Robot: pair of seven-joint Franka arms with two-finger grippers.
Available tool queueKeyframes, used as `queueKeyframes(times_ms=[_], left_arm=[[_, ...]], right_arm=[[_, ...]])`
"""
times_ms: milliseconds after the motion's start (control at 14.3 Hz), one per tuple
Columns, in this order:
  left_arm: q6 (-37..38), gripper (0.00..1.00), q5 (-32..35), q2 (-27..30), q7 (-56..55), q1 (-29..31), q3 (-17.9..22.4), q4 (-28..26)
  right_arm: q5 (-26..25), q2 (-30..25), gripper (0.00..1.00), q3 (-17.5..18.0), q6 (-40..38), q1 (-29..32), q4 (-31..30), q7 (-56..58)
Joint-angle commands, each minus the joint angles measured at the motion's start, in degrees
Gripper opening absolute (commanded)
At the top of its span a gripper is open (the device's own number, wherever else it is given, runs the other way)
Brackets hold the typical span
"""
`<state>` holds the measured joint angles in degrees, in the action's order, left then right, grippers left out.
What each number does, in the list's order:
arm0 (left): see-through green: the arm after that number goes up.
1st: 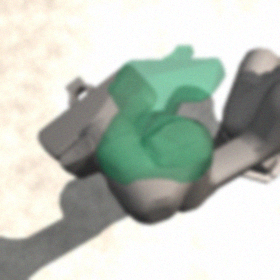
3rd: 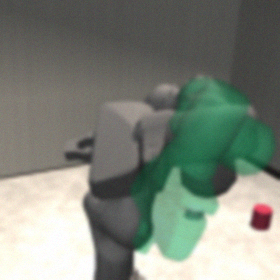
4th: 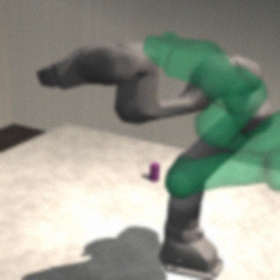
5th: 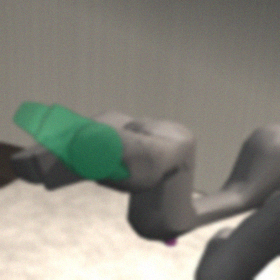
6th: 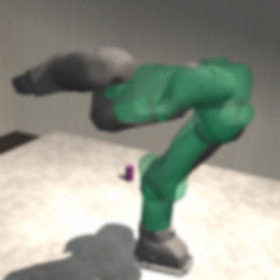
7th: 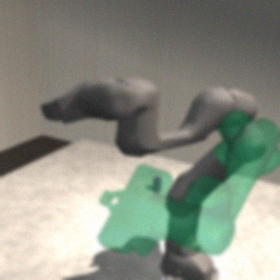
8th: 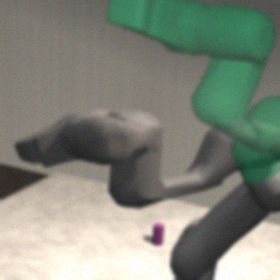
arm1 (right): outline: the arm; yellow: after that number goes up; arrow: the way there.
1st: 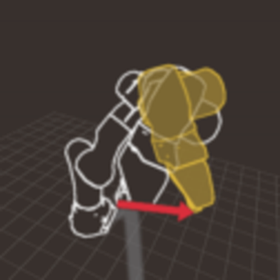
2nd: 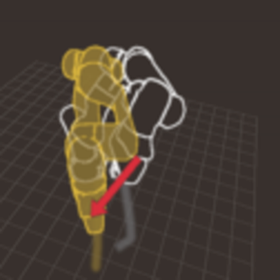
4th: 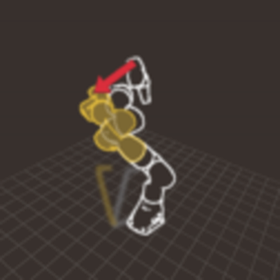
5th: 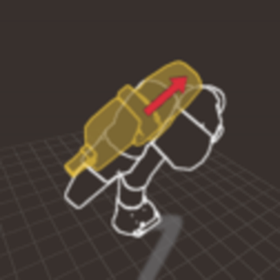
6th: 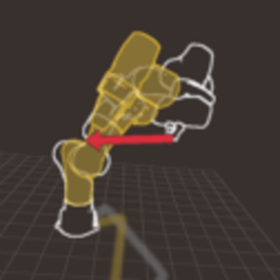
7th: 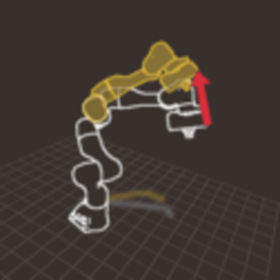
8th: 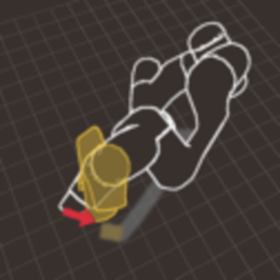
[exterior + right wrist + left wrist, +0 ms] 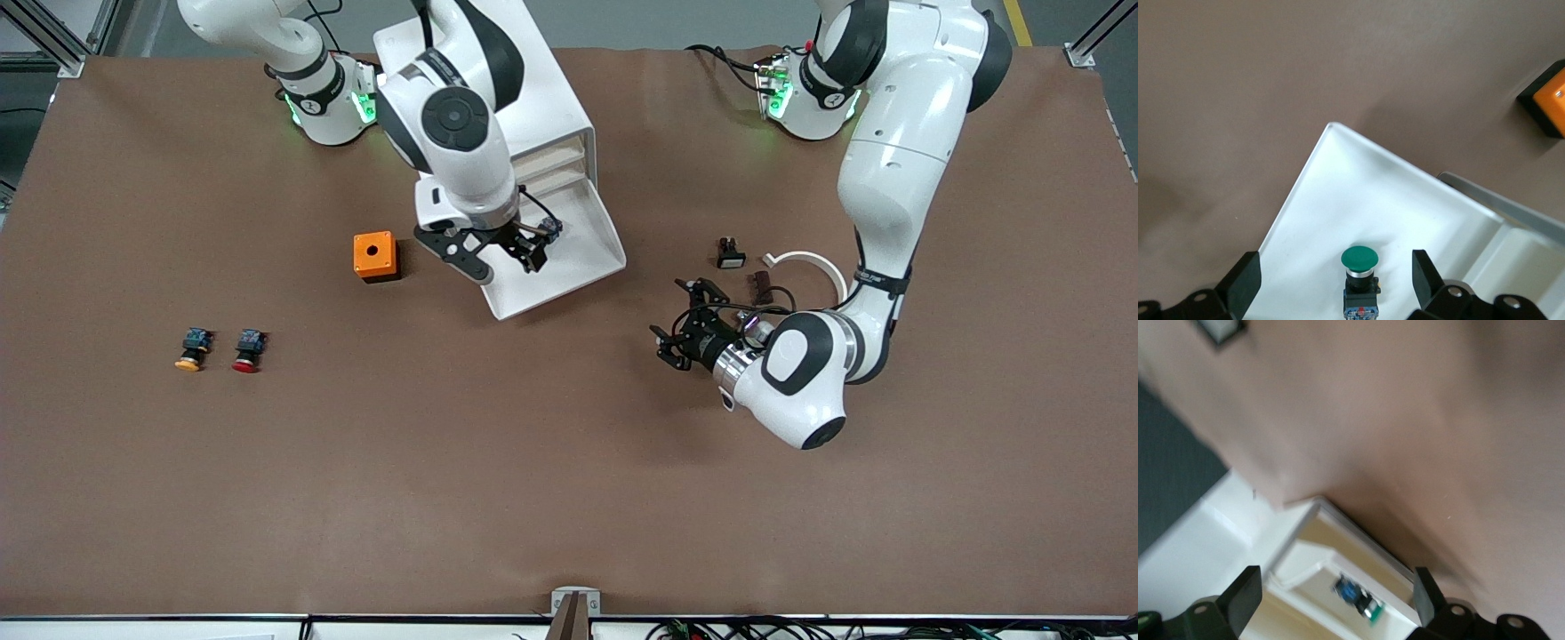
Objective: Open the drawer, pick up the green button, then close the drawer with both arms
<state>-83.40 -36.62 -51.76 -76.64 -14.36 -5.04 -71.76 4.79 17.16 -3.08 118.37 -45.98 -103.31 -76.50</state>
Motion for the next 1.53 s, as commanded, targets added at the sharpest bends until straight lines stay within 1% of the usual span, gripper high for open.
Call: queueKeyframes(times_ms=[0, 140, 209, 279, 419, 488, 628, 837, 977, 1256, 1465], left_arm=[[-4.47, 1.00, 6.63, 4.20, 11.83, 0.29, 0.38, -0.13], [-11.22, 1.00, 11.37, 5.52, 19.66, 0.30, 0.38, -0.40], [-13.61, 1.00, 13.05, 5.96, 21.43, 0.21, 0.21, -0.40], [-16.15, 1.00, 14.63, 6.58, 21.97, 0.12, 0.29, -0.49], [-21.26, 1.00, 18.49, 9.82, 22.59, 0.47, -0.23, -0.83], [-22.50, 1.00, 18.43, 11.57, 23.90, 0.47, -0.23, -2.06], [-22.86, 1.00, 18.42, 12.47, 24.70, 0.47, -0.23, -2.51], [-25.40, 1.00, 18.95, 11.86, 25.32, -0.40, -0.14, -2.94], [-25.58, 1.00, 19.04, 12.47, 25.32, -0.41, -0.23, -3.39], [-25.58, 1.00, 22.99, 13.35, 25.40, -1.90, -0.23, -3.39], [-25.67, 1.00, 23.52, 14.40, 25.49, -2.60, -0.23, -3.56]], right_arm=[[0.05, 2.78, 1.00, -0.78, 0.98, -3.05, 0.48, -2.25], [0.05, 4.45, 1.00, -0.78, 1.68, -4.37, 0.48, -3.21], [-0.13, 4.98, 1.00, -0.78, 1.94, -4.81, 0.39, -3.31], [-0.13, 5.51, 1.00, -0.78, 2.03, -5.17, 0.47, -3.31], [-0.13, 6.82, 1.00, -0.78, 2.99, -5.78, 0.48, -3.31], [-0.13, 7.61, 1.00, -0.78, 3.18, -6.31, 0.56, -3.31], [-0.13, 8.58, 1.00, -0.78, 3.27, -6.58, 0.56, -3.31], [0.31, 9.29, 1.00, -0.69, 3.18, -7.01, 0.56, -3.22], [0.57, 9.90, 1.00, -0.69, 3.18, -7.89, 0.56, -3.31], [0.84, 10.70, 1.00, -0.61, 3.09, -8.77, 0.56, -3.39], [0.92, 10.70, 1.00, -0.61, 2.91, -9.30, 0.65, -3.57]])
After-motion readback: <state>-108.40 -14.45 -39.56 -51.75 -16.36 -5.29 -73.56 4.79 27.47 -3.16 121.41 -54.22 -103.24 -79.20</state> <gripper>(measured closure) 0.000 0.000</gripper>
